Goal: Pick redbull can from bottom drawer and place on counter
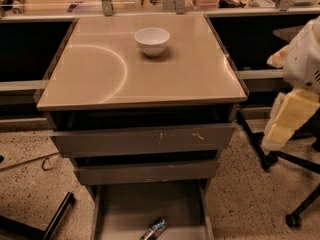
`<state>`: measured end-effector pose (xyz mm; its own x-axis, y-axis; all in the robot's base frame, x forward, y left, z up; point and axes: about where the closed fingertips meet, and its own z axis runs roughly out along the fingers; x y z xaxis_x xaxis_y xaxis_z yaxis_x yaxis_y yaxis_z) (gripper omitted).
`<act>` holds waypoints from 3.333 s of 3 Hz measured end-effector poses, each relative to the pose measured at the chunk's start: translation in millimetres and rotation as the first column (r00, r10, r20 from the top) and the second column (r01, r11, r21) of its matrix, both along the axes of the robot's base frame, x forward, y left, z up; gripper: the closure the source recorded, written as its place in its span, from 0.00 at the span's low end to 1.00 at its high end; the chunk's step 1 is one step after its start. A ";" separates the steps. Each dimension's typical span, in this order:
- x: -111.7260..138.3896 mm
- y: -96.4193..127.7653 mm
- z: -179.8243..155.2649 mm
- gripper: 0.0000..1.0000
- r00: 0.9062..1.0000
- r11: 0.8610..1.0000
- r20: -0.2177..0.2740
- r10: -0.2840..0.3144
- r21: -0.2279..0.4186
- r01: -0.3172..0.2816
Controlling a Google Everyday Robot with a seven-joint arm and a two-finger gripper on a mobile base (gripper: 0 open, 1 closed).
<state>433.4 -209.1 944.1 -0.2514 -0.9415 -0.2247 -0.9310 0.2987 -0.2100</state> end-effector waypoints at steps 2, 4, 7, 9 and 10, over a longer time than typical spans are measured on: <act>-28.6 16.8 -105.9 0.00 0.989 0.998 -0.137 -0.057 0.029 0.062; -27.5 21.7 -118.3 0.00 0.989 0.997 -0.141 -0.044 0.056 0.053; -24.5 67.9 -231.8 0.00 0.974 0.978 -0.226 -0.007 0.203 0.055; -58.8 106.4 -311.0 0.00 0.952 0.994 -0.298 0.064 0.105 -0.034; -81.2 130.3 -374.2 0.00 0.954 0.996 -0.285 0.088 0.035 -0.082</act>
Offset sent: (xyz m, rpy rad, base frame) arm -0.0094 0.0144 -0.0591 0.0441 0.0607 -0.0463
